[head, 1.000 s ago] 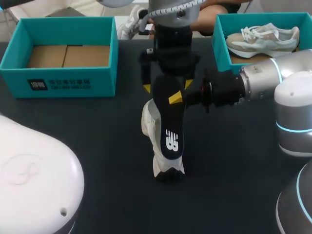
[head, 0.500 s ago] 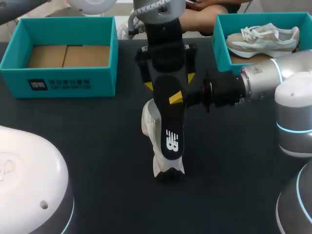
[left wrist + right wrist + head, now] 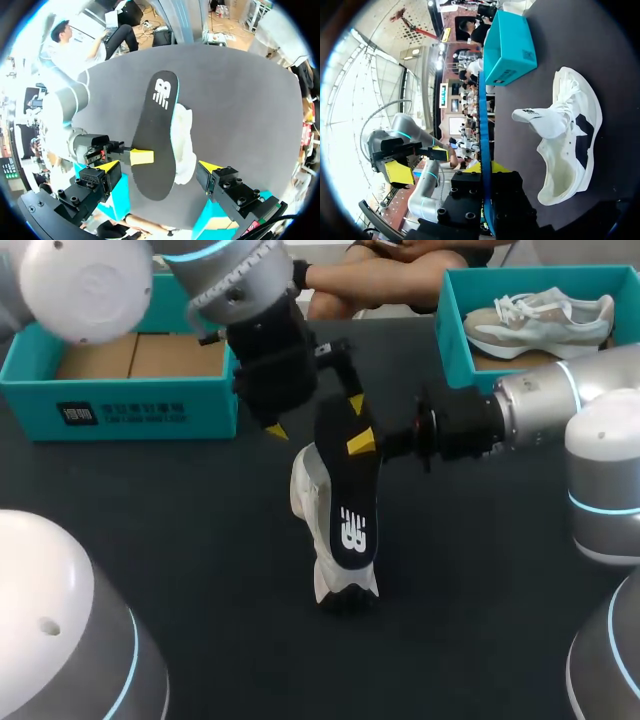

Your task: Take the shoe out of the shoebox, open the shoe tongue, remove and reinsert the insole, then place the shoe into the shoebox

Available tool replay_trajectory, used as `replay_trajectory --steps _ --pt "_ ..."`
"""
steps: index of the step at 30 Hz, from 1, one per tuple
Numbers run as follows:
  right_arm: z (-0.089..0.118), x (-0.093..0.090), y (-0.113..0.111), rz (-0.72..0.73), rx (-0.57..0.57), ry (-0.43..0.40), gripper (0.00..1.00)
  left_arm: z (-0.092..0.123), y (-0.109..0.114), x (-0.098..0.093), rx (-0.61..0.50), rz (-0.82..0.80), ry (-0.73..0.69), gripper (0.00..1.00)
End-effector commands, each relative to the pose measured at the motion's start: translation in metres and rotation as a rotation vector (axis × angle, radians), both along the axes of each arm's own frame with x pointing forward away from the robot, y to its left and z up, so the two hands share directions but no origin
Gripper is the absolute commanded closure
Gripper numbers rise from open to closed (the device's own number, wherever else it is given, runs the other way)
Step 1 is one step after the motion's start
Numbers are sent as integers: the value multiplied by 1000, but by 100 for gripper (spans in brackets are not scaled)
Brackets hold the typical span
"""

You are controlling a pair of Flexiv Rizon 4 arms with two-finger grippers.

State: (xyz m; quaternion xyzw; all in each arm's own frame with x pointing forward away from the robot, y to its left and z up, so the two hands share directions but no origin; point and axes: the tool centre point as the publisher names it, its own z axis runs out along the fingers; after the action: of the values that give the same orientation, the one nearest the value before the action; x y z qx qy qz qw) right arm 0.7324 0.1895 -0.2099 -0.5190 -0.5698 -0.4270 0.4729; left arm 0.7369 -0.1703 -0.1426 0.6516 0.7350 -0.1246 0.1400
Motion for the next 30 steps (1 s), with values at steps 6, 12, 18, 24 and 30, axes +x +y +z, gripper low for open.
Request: replay_trajectory --steps 6,12,18,24,30 --pt "-1 -3 -1 -11 2 0 100 -7 31 -7 -747 -5 -126 0" --pt "-1 -2 -1 -10 3 -1 100 -10 35 -7 -852 9 -156 0" --pt "1 -1 -2 -6 13 -2 100 -14 37 -1 -918 3 -160 0" --pt "3 -3 -5 -7 28 10 100 -17 39 6 -960 14 -148 0" --pt "5 -5 -4 0 51 19 100 -21 37 7 -973 18 -143 0"
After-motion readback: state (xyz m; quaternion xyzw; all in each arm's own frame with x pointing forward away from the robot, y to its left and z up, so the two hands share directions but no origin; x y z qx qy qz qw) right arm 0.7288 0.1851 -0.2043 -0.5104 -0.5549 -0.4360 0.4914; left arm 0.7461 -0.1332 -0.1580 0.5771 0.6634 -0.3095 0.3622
